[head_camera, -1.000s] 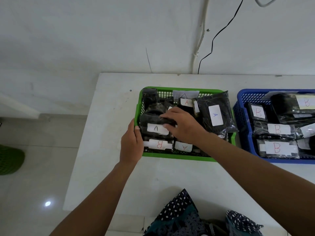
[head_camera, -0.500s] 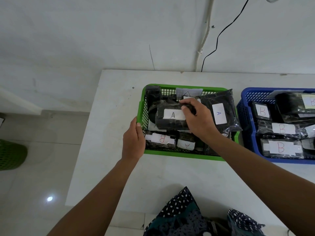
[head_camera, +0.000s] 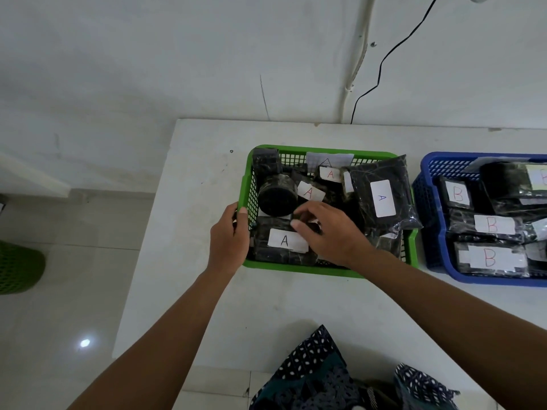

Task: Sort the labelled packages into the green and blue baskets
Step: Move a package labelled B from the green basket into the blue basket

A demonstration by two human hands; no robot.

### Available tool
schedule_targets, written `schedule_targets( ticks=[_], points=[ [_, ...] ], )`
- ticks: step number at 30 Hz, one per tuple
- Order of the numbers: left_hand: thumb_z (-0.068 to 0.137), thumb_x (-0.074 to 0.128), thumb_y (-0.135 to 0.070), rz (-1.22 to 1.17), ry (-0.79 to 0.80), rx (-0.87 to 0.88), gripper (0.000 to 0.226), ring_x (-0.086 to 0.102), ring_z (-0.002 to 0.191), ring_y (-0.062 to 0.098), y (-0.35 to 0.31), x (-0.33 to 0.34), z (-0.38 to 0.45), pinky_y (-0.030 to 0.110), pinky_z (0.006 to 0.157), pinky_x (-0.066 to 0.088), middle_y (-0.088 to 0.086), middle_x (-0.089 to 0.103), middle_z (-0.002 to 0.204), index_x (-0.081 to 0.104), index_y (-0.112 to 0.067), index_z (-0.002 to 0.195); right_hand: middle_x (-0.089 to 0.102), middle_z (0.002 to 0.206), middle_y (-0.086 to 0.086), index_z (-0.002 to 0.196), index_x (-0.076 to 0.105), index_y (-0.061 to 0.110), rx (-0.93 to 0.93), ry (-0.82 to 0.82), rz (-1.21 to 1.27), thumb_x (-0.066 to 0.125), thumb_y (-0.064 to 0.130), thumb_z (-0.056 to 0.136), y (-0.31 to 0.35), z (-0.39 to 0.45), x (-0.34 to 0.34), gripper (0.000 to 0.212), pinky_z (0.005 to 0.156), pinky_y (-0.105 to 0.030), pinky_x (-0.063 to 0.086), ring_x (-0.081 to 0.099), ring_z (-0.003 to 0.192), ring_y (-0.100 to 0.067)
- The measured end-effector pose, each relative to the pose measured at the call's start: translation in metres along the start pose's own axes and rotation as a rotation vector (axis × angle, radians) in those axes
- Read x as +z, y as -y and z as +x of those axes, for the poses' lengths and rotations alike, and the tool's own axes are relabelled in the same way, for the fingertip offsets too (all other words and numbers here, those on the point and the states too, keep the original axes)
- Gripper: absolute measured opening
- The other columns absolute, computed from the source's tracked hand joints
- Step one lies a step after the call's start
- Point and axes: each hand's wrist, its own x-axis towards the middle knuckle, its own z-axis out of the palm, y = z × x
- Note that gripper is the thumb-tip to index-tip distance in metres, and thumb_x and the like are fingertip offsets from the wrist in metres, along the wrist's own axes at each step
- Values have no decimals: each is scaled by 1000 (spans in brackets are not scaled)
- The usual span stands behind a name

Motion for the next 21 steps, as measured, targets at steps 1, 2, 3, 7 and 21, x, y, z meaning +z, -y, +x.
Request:
schedule_targets(
  ticks=[1,2,3,7,21],
  points=[
    [105,40,-30,-4,6,4,29,59,78,-13,-1,0,1,3,57,42,-16,63,86,59,-15,121,64,102,11,112,59,32,28,-11,19,49,64,87,3,6,-3,42,83,-37,57,62,95,-7],
    [105,40,-31,-5,10,8,30,60,79,-11,-1,1,2,3,58,43,-15,64,89,58,-16,123,65,102,11,114,61,30,44,12,16,52,67,84,6,12,-6,48,86,-35,56,62,96,-7],
    [105,41,-31,-1,10,12,30,61,80,-8,-2,1,2,3,60,44,-12,66,93,57,-16,125,66,105,10,118,61,30,67,86,3,58,68,82,8,17,-8,53,88,-33,55,62,99,-8],
    [105,43,-29,18,13,45,32,61,83,-8,0,1,7,1,61,44,-6,66,100,57,-15,129,62,113,7,125,63,31,245,487,-5,72,53,84,13,35,-21,47,85,-27,50,60,104,-15],
    [106,40,-24,26,-36,70,18,58,66,-5,-2,6,8,7,52,40,-12,59,72,58,-21,107,57,130,-4,129,58,19,-21,60,-571,63,17,89,53,30,-21,40,102,-44,44,52,120,-25]
  ],
)
